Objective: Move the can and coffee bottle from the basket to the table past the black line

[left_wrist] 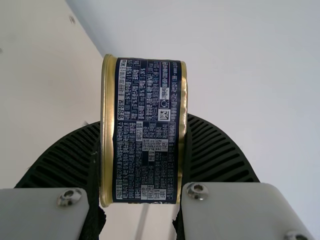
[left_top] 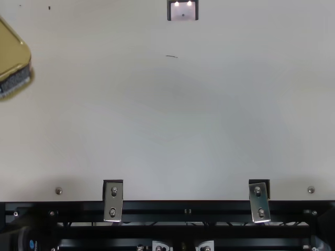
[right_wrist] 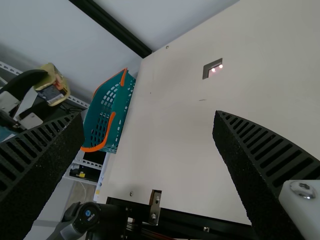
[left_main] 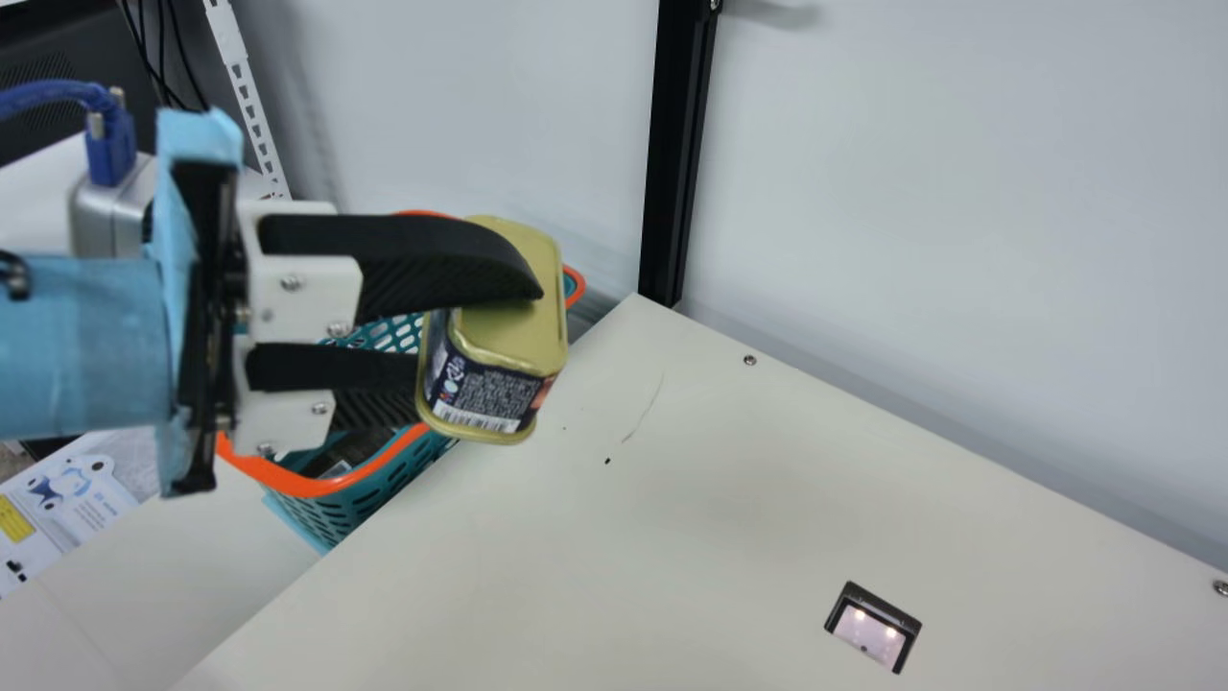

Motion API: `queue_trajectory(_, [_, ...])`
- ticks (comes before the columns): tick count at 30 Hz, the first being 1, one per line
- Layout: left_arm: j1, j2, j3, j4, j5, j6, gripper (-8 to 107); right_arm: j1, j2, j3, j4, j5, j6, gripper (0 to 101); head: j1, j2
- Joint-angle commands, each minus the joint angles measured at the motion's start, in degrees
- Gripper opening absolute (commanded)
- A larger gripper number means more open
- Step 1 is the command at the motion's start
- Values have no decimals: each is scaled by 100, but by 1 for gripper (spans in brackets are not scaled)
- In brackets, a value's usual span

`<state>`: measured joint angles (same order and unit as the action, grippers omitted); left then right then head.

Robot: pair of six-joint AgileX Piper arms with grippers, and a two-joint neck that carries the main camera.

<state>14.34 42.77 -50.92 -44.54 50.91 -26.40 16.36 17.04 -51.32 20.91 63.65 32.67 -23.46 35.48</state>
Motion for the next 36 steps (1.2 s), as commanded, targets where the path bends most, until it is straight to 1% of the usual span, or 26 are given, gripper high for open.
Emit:
queue_trajectory(1, [0, 0, 0, 0, 0, 0, 10, 0, 0, 0, 0, 0, 0, 101, 124, -127])
queue_trajectory(2, [-194, 32, 80, 274, -292, 178, 10, 0, 0, 0, 0, 0, 0, 101, 181, -244])
queue_trajectory(4, [-409, 45, 129, 612, -663, 452, 10, 0, 0, 0, 0, 0, 0, 101, 291, -499])
queue_trajectory(6, [-485, 45, 129, 742, -956, 557, 10, 0, 0, 0, 0, 0, 0, 101, 397, -778])
queue_trajectory(7, [-485, 45, 129, 774, -1010, 557, 10, 0, 0, 0, 0, 0, 0, 101, 451, -924])
queue_trajectory(16, [-485, 45, 129, 762, -1032, 557, 10, 0, 0, 0, 0, 0, 0, 101, 798, -2213])
queue_trajectory(20, [-485, 45, 129, 762, -1032, 557, 10, 0, 0, 0, 0, 0, 0, 101, 961, -2559])
queue_trajectory(24, [-485, 45, 129, 762, -1032, 557, 10, 0, 0, 0, 0, 0, 0, 101, 1219, -2787])
queue_trajectory(36, [-485, 45, 129, 762, -1032, 557, 10, 0, 0, 0, 0, 0, 0, 101, 1219, -2787])
